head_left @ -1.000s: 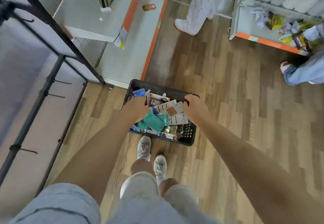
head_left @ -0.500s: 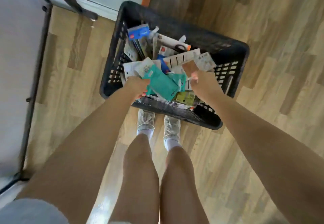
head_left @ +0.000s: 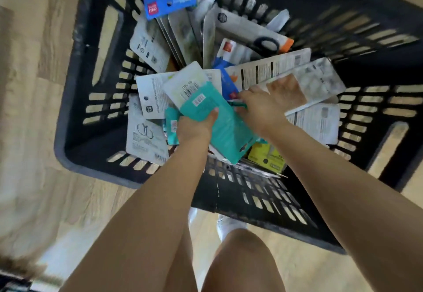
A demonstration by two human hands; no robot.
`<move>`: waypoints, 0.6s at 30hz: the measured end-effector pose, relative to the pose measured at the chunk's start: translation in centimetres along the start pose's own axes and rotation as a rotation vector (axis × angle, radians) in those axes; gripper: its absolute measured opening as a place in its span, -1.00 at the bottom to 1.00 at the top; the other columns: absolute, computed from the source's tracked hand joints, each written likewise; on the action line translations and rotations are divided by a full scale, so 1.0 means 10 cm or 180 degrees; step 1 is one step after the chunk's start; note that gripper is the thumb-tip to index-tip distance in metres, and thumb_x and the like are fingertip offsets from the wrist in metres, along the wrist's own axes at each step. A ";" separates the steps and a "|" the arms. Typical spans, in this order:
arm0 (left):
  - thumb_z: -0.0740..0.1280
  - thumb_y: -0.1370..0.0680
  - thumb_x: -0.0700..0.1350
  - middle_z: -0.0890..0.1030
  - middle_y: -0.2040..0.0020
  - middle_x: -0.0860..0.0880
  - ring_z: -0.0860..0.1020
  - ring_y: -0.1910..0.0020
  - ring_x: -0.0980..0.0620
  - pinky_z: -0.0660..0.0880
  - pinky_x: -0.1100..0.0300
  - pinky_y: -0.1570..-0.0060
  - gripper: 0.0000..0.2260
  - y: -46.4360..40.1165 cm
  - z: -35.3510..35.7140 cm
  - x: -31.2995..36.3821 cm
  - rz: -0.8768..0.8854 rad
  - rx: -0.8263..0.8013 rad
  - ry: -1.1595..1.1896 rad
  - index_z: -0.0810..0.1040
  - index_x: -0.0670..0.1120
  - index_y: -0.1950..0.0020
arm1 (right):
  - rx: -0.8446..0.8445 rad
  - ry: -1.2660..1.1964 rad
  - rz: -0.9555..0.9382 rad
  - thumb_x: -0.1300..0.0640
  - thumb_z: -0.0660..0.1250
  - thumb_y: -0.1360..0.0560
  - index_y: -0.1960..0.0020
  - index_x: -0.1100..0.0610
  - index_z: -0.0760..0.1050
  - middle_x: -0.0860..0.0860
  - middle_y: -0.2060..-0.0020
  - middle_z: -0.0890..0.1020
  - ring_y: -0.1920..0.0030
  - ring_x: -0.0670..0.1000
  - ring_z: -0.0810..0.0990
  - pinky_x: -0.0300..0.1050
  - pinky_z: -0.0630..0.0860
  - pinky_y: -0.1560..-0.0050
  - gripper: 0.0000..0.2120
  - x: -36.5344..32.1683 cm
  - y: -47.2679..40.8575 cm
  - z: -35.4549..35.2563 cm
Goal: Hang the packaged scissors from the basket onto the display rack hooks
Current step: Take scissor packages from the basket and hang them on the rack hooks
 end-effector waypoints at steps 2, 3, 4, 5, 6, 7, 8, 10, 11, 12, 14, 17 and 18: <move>0.46 -0.45 -0.05 0.55 -0.27 -0.10 0.52 -0.24 -0.08 0.44 0.05 -0.26 -0.55 -0.03 -0.03 0.01 0.0102 -0.0070 0.0020 0.49 -0.16 -0.27 | -0.0078 0.0041 -0.0037 0.03 0.28 -0.53 -0.31 0.10 0.44 0.11 -0.12 0.46 -0.16 0.13 0.45 -0.05 0.41 -0.04 -0.63 0.02 -0.04 0.00; 0.46 -0.46 -0.08 0.56 -0.24 -0.10 0.53 -0.21 -0.07 0.46 0.03 -0.24 -0.60 -0.03 -0.07 0.00 0.0133 -0.0111 -0.0012 0.51 -0.16 -0.25 | -0.0130 0.0087 -0.0045 0.01 0.31 -0.51 -0.31 0.08 0.43 0.10 -0.11 0.46 -0.16 0.13 0.45 -0.04 0.43 -0.04 -0.61 0.03 -0.04 0.00; 0.45 -0.46 -0.09 0.58 -0.22 -0.10 0.55 -0.18 -0.07 0.47 -0.01 -0.22 -0.64 -0.03 -0.12 -0.01 0.0149 -0.0149 -0.0067 0.52 -0.15 -0.22 | -0.0164 0.0174 -0.0047 0.00 0.33 -0.50 -0.32 0.07 0.41 0.10 -0.11 0.47 -0.16 0.13 0.45 -0.03 0.45 -0.03 -0.58 0.02 -0.03 0.00; 0.45 -0.47 -0.09 0.59 -0.19 -0.10 0.56 -0.16 -0.08 0.49 -0.04 -0.20 -0.68 -0.03 -0.19 -0.02 0.0136 -0.0173 -0.0106 0.54 -0.12 -0.18 | -0.0191 0.0322 -0.0061 0.00 0.33 -0.50 -0.34 0.07 0.38 0.10 -0.11 0.48 -0.16 0.14 0.46 -0.03 0.44 -0.03 -0.56 0.01 -0.01 0.00; 0.45 -0.47 -0.08 0.60 -0.17 -0.10 0.58 -0.13 -0.08 0.51 -0.06 -0.17 -0.73 -0.03 -0.25 -0.05 0.0093 -0.0175 -0.0120 0.54 -0.09 -0.13 | -0.0209 0.0508 -0.0082 0.01 0.33 -0.50 -0.36 0.07 0.35 0.11 -0.12 0.48 -0.17 0.15 0.45 -0.04 0.41 -0.02 -0.54 -0.02 0.02 0.00; 0.45 -0.47 -0.06 0.61 -0.15 -0.11 0.59 -0.10 -0.09 0.52 -0.07 -0.14 -0.77 -0.02 -0.31 -0.07 0.0042 -0.0150 -0.0155 0.54 -0.07 -0.08 | -0.0205 0.0639 -0.0100 0.02 0.33 -0.51 -0.38 0.07 0.33 0.12 -0.13 0.49 -0.17 0.15 0.44 -0.05 0.38 -0.01 -0.53 -0.05 0.05 0.01; 0.45 -0.47 -0.04 0.62 -0.13 -0.12 0.60 -0.08 -0.10 0.54 -0.07 -0.12 -0.80 -0.01 -0.37 -0.09 0.0008 -0.0104 -0.0230 0.52 -0.06 -0.02 | -0.0173 0.0636 -0.0078 0.03 0.33 -0.51 -0.38 0.08 0.32 0.12 -0.13 0.50 -0.18 0.16 0.44 -0.07 0.35 0.00 -0.53 -0.06 0.08 0.02; 0.44 -0.47 -0.02 0.63 -0.10 -0.15 0.62 -0.03 -0.13 0.56 -0.08 -0.07 -0.83 0.02 -0.49 -0.09 -0.0037 -0.0021 -0.0320 0.50 -0.06 0.12 | -0.0097 0.0307 0.0053 0.09 0.33 -0.51 -0.37 0.10 0.34 0.15 -0.11 0.51 -0.16 0.17 0.45 -0.06 0.36 0.00 -0.55 -0.06 0.14 0.02; 0.44 -0.47 -0.02 0.64 -0.08 -0.15 0.63 -0.01 -0.14 0.57 -0.08 -0.05 -0.83 0.04 -0.53 -0.08 -0.0053 0.0007 -0.0324 0.50 -0.06 0.16 | -0.0051 0.0071 0.0122 0.14 0.33 -0.51 -0.37 0.11 0.35 0.17 -0.10 0.51 -0.14 0.19 0.45 -0.04 0.38 -0.01 -0.56 -0.05 0.18 0.03; 0.42 -0.49 -0.02 0.64 -0.08 -0.15 0.63 -0.01 -0.14 0.57 -0.08 -0.03 -0.85 0.07 -0.57 -0.06 -0.0043 0.0018 -0.0318 0.51 -0.06 0.15 | -0.0025 -0.0137 0.0197 0.18 0.31 -0.51 -0.37 0.12 0.35 0.19 -0.08 0.50 -0.13 0.20 0.46 -0.01 0.40 -0.03 -0.56 -0.04 0.22 0.02; 0.36 -0.54 -0.06 0.63 -0.11 -0.11 0.62 -0.04 -0.10 0.60 0.01 0.06 -0.88 0.13 -0.63 -0.02 -0.0049 -0.0008 -0.0200 0.53 -0.09 0.02 | 0.0026 -0.0361 0.0343 0.21 0.27 -0.53 -0.39 0.10 0.36 0.20 -0.08 0.48 -0.12 0.21 0.47 0.01 0.43 -0.03 -0.58 -0.01 0.34 0.00; 0.27 -0.60 -0.10 0.60 -0.13 -0.02 0.59 -0.05 -0.01 0.57 0.15 0.18 -0.84 0.26 -0.67 0.06 -0.0098 -0.0166 0.0277 0.50 -0.10 -0.15 | 0.0103 -0.0616 0.0659 0.19 0.23 -0.57 -0.32 0.13 0.44 0.16 -0.10 0.49 -0.09 0.16 0.49 -0.08 0.38 0.06 -0.68 0.09 0.53 -0.07; 0.25 -0.61 -0.10 0.60 -0.13 -0.01 0.59 -0.06 0.01 0.58 0.09 0.09 -0.82 0.31 -0.68 0.08 -0.0101 -0.0218 0.0414 0.49 -0.08 -0.20 | 0.0116 -0.0693 0.0771 0.17 0.24 -0.57 -0.27 0.16 0.48 0.15 -0.08 0.51 -0.05 0.15 0.50 -0.11 0.37 0.09 -0.72 0.13 0.60 -0.10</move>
Point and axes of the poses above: each hand's wrist, its own y-axis away from the middle knuckle, its own z-axis out of the palm, x = y × z, the point moved 7 cm from there along -y, towards the middle knuckle
